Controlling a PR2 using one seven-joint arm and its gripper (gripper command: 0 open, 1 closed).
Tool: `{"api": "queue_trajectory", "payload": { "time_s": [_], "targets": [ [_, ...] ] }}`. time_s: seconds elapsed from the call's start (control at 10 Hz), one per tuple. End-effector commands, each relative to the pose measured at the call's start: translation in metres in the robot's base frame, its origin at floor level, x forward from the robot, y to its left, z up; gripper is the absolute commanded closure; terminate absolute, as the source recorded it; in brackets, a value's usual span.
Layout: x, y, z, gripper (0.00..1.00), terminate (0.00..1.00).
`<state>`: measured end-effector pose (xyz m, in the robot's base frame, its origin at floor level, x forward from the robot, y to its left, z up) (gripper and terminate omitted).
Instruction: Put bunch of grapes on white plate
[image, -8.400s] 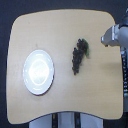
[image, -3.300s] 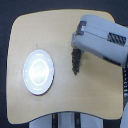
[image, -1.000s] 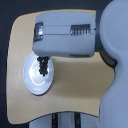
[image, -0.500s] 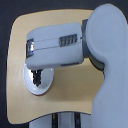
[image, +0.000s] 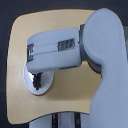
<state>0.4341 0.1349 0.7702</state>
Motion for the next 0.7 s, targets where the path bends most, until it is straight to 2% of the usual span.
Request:
{"api": "queue_trajectory", "payload": {
  "time_s": [0.0, 0.6],
  "targets": [
    [0.0011, -0.0081, -0.0196, 1.00, 0.00],
    [-0.0023, -0.0040, -0.0258, 1.00, 0.00]
  ]
}}
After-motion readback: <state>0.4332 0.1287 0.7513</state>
